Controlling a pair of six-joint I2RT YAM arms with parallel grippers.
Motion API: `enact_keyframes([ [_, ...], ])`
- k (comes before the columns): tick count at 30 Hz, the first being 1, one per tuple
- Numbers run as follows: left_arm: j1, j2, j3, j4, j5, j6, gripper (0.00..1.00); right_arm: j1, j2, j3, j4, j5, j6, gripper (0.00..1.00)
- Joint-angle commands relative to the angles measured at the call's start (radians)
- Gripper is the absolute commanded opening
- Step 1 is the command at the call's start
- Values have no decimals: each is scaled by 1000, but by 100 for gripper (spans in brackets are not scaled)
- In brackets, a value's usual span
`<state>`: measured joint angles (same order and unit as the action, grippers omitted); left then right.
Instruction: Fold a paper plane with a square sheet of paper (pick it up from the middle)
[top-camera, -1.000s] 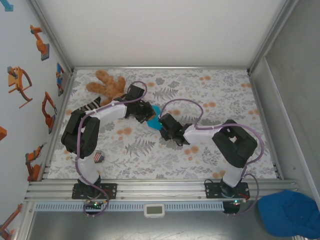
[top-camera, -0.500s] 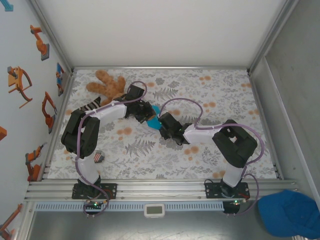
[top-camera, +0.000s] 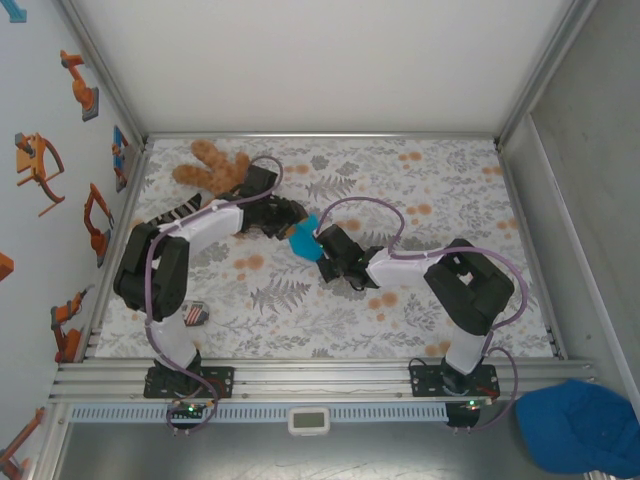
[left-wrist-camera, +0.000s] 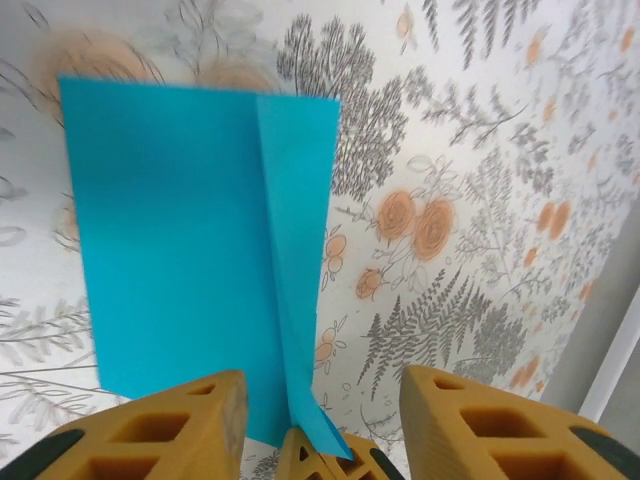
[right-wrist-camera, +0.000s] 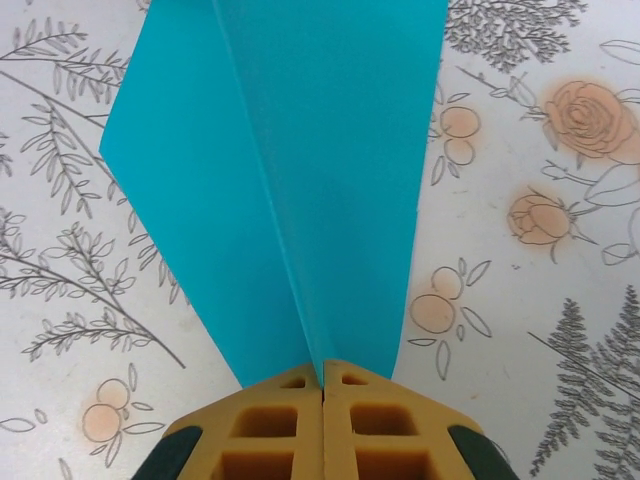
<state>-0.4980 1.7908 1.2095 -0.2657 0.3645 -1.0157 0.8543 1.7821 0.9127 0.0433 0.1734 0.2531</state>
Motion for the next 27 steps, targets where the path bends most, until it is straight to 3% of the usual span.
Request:
enact_keyframes([
  [1, 34, -112, -55, 15, -54, 23, 47, 5, 4, -2, 30, -63, 5, 0],
  [8, 50, -199, -238, 168, -58, 14, 47, -25, 7, 6, 26, -195, 56, 0],
  [12, 38, -191, -327, 276, -14, -1, 39, -55, 17, 19, 13, -291, 90, 0],
  [16, 5, -183, -369, 298, -49, 14, 33, -86, 22, 37, -14, -373, 123, 0],
  [27, -32, -39, -339, 316, -63, 44, 14, -106, 71, 107, -86, -470, 146, 0],
])
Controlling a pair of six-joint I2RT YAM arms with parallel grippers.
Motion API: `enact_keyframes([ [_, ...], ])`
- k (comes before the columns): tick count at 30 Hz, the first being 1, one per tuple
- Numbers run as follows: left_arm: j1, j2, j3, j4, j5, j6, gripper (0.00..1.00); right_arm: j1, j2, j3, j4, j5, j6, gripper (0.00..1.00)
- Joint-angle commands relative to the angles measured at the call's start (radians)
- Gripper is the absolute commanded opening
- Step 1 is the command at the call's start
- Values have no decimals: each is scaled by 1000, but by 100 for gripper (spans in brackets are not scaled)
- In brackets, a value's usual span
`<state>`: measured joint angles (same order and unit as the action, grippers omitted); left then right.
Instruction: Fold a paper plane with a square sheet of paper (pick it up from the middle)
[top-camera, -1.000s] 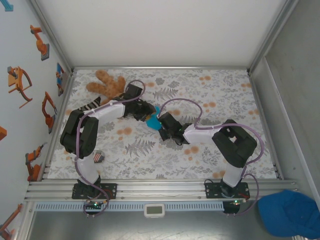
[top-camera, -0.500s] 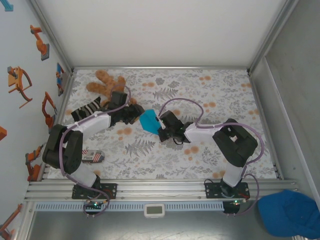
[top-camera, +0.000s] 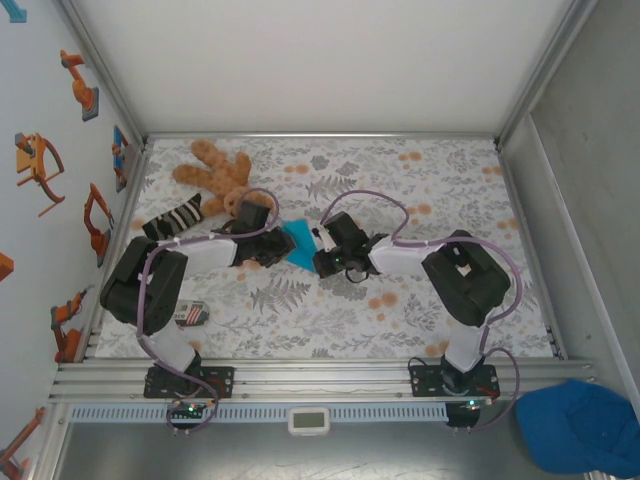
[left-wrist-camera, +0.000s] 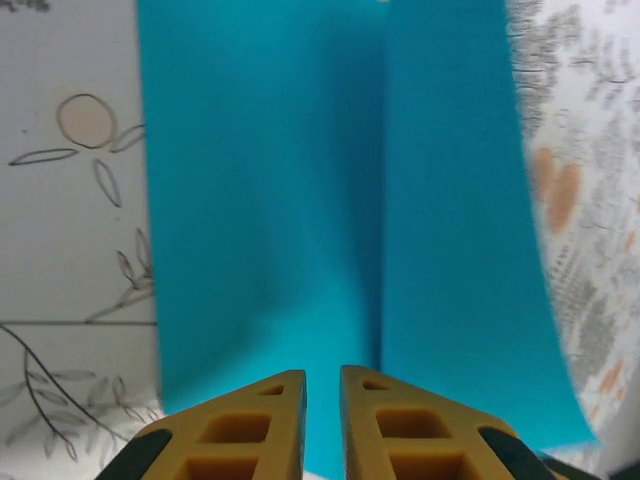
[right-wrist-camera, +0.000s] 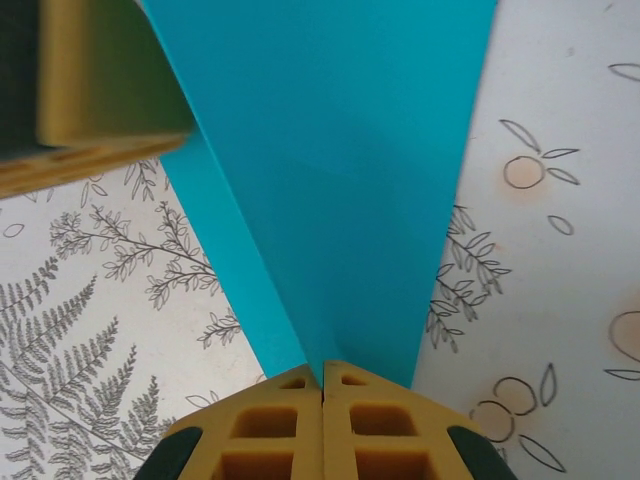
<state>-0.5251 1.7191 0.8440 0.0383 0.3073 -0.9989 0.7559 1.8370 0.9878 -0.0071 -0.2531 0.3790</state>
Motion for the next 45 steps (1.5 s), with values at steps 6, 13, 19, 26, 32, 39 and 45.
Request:
enact_keyframes([
  [6, -10, 71, 33, 12, 1, 35, 11, -23, 25, 43, -35, -107, 48, 0],
  [13, -13, 102, 49, -3, 19, 56, 10, -49, 51, 49, -17, -182, 85, 0],
  [19, -14, 90, 55, -29, 6, 73, 10, -74, 62, 39, 9, -235, 116, 0],
  [26, -15, 77, 69, -69, -5, 98, 12, -101, 48, 11, 82, -296, 171, 0],
  [32, -14, 66, 70, -66, 13, 122, 17, -120, 54, 1, 110, -329, 200, 0],
  [39, -13, 30, 86, -39, 32, 179, 23, -124, 48, -11, 105, -315, 190, 0],
  [45, -12, 63, 131, -120, -5, 195, 17, -122, -11, -37, 71, -222, 129, 9],
])
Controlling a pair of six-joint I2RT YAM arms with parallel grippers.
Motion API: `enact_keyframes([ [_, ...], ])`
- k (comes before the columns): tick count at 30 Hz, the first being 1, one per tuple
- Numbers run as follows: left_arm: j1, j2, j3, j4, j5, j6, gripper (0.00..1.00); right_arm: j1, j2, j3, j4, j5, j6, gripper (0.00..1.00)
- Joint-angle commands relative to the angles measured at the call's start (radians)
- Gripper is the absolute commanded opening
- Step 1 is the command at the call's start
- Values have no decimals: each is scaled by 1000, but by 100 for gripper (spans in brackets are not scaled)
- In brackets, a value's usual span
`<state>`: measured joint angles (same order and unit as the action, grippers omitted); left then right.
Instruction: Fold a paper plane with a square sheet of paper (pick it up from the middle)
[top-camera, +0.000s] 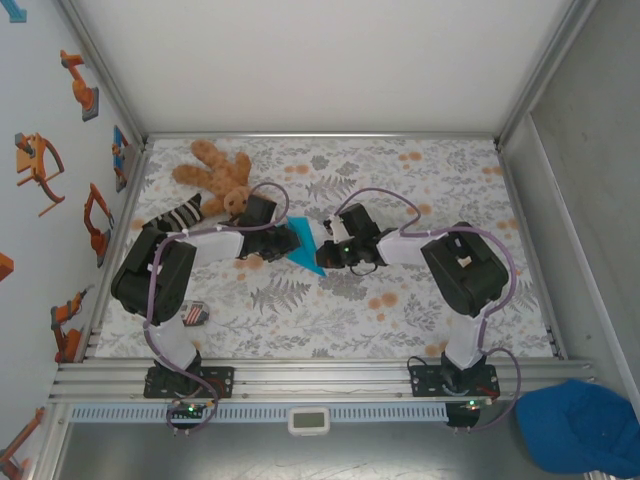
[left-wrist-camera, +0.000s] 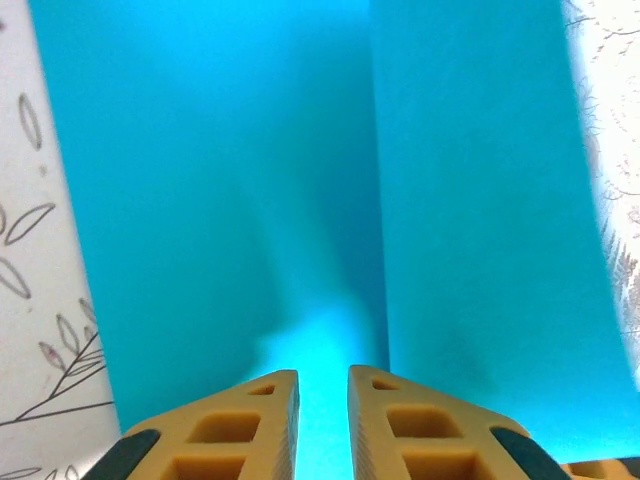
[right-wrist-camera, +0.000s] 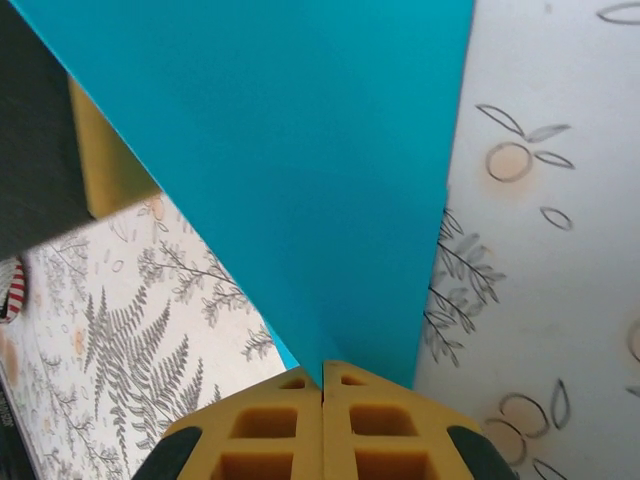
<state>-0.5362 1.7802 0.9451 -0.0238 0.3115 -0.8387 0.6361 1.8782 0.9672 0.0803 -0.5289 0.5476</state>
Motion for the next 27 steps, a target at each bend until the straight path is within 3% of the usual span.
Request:
enact_keyframes([
  [1, -2, 15, 32, -61, -8, 31, 17, -1, -66, -21, -19, 72, -53, 13],
  [8, -4, 65, 61, -112, -8, 8, 16, 58, -93, 6, -87, 246, -172, 27],
  [16, -6, 96, 87, -154, -9, 3, 16, 133, -83, 34, -119, 508, -264, 29],
  [27, -6, 114, 101, -184, -15, 0, 17, 187, -69, 54, -105, 586, -378, 36],
])
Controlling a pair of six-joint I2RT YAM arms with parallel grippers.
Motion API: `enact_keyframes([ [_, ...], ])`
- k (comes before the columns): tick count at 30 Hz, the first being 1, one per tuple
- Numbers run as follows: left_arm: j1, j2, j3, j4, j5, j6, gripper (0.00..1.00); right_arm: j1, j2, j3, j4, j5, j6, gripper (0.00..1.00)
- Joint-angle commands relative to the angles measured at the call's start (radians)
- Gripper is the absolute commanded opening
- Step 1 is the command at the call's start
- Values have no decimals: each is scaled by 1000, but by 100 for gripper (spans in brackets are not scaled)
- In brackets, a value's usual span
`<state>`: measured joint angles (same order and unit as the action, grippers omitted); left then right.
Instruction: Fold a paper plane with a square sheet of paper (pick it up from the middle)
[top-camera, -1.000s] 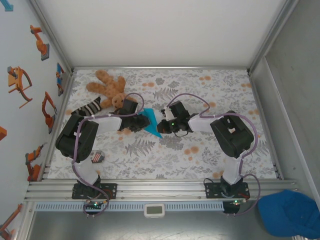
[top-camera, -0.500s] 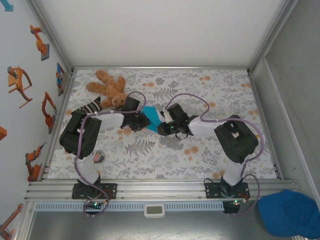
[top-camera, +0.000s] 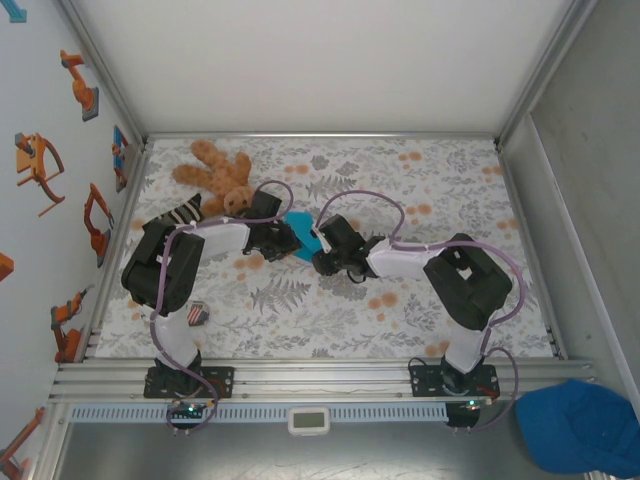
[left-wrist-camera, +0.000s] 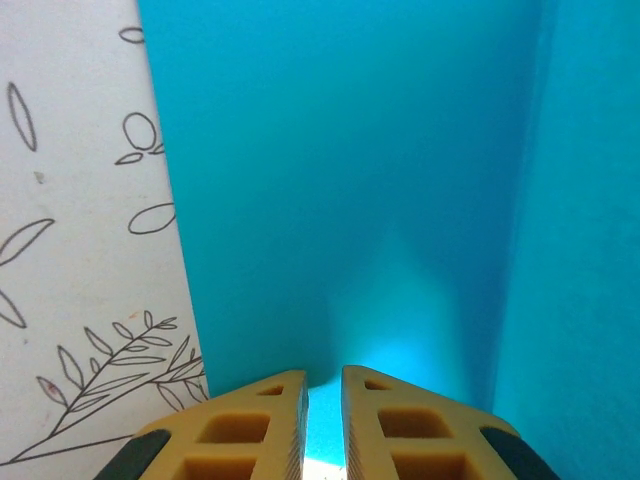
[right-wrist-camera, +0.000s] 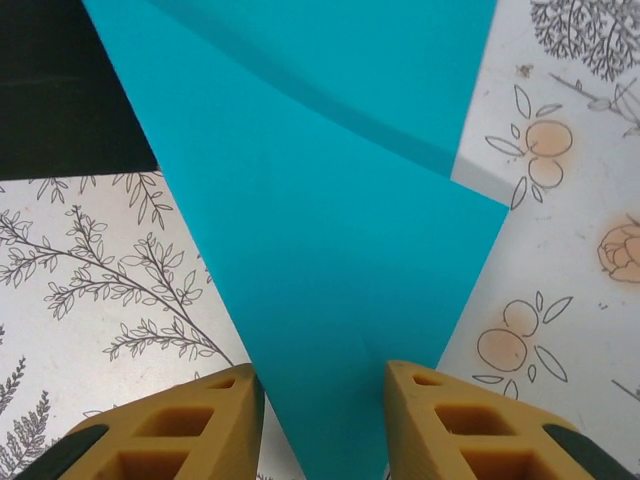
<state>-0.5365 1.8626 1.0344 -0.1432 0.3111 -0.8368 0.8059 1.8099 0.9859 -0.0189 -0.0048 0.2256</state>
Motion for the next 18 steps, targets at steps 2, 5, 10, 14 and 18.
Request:
enact_keyframes([
  [2, -5, 36, 15, -74, -16, -2, 17, 24, 8, 46, -10, 88, -63, 36],
  [5, -6, 42, 16, -79, -18, -4, 17, 31, 20, 54, -7, 123, -74, 36],
  [10, -5, 47, 20, -86, -16, -4, 17, 41, 45, 71, -17, 160, -84, 34],
  [14, -6, 46, 24, -88, -16, -4, 17, 46, 57, 72, -18, 155, -90, 33],
  [18, -5, 44, 24, -89, -17, -4, 17, 50, 63, 71, -20, 160, -91, 33],
])
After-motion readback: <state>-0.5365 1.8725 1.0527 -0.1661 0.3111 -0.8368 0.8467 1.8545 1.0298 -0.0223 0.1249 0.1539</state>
